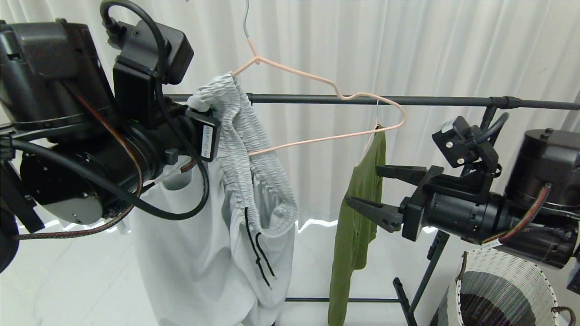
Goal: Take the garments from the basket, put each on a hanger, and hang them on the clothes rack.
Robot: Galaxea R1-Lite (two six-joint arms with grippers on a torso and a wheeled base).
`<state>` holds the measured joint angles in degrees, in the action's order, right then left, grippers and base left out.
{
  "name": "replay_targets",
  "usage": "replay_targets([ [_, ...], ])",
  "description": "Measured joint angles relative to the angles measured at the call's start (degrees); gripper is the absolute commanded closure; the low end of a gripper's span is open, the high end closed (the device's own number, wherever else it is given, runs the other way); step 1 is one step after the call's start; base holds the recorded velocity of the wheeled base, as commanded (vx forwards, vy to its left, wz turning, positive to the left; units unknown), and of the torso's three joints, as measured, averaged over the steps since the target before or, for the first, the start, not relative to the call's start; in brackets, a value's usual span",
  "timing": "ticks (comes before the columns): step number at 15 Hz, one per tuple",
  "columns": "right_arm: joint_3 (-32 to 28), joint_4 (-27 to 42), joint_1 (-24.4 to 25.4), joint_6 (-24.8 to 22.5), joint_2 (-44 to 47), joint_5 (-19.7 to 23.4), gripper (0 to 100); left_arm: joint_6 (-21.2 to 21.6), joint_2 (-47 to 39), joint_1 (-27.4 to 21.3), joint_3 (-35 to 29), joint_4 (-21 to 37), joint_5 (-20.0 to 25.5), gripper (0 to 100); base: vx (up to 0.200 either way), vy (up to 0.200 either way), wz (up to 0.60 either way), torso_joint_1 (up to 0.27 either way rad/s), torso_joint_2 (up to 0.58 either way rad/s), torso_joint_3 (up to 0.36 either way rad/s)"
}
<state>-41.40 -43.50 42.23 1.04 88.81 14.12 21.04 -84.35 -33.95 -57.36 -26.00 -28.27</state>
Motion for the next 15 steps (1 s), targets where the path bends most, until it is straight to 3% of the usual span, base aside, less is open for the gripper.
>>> replay_targets([
  [6,-3.91,-7.61,5.01,2.73,8.74,-3.19,0,-0.30,-0.40,-1.63,-2.62,0.00,-0.44,100,0.000,0.000,0.00,0.000,0.00,0.000],
  [15,-8.13,-8.67,7.52,4.66,17.94,-6.66,0,0.02,-0.16,-3.64,-2.95,0.01,-0.57,100,0.000,0.000,0.00,0.000,0.00,0.000],
])
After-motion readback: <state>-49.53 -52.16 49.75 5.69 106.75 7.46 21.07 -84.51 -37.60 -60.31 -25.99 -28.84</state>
